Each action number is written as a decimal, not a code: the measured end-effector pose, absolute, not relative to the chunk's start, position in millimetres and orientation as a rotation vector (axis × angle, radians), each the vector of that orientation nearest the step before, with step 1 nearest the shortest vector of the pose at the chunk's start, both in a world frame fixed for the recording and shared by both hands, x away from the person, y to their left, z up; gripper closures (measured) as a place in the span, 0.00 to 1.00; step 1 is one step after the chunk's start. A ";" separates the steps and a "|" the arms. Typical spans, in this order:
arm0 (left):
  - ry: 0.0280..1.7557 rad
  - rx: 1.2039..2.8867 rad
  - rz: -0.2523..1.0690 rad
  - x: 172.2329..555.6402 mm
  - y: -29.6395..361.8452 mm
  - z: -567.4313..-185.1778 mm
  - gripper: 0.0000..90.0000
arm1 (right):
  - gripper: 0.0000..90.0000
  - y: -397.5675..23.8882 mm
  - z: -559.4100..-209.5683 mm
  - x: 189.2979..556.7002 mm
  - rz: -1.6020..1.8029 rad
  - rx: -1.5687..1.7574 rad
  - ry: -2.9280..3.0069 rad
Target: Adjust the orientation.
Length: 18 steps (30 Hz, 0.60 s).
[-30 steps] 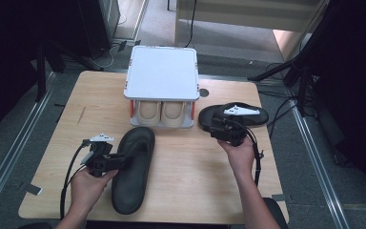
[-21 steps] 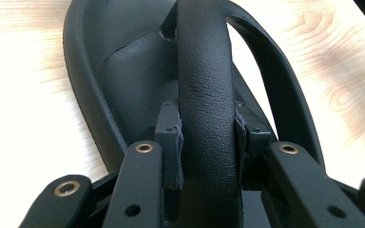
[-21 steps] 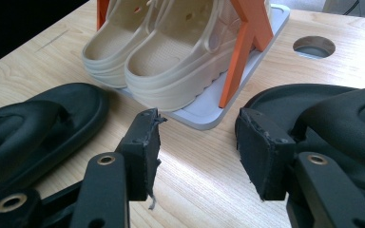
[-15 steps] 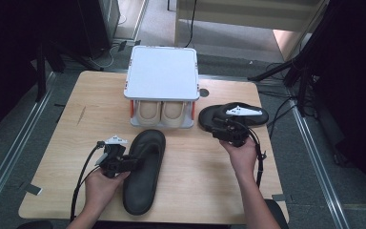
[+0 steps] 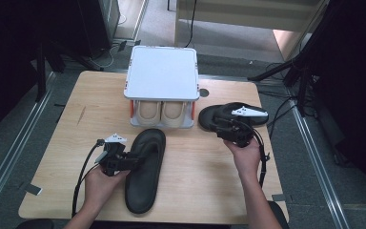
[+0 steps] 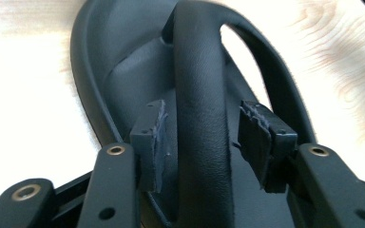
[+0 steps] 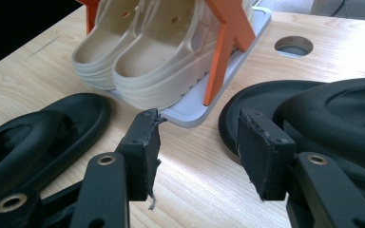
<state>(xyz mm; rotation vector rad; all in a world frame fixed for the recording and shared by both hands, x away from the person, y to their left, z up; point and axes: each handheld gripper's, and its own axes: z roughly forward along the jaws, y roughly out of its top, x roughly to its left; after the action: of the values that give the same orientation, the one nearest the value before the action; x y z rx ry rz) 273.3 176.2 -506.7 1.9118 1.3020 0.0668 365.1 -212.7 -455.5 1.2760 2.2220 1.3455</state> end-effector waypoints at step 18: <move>1.296 1.874 0.075 284.0 223.9 -483.1 0.49 | 0.64 -246.3 -453.8 369.9 1.333 1.335 2.140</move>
<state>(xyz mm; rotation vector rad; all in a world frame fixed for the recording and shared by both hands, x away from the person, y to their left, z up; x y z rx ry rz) 284.0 223.9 -483.1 1.8738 1.2959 0.0755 369.9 -246.3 -453.8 1.3348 2.1404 1.3325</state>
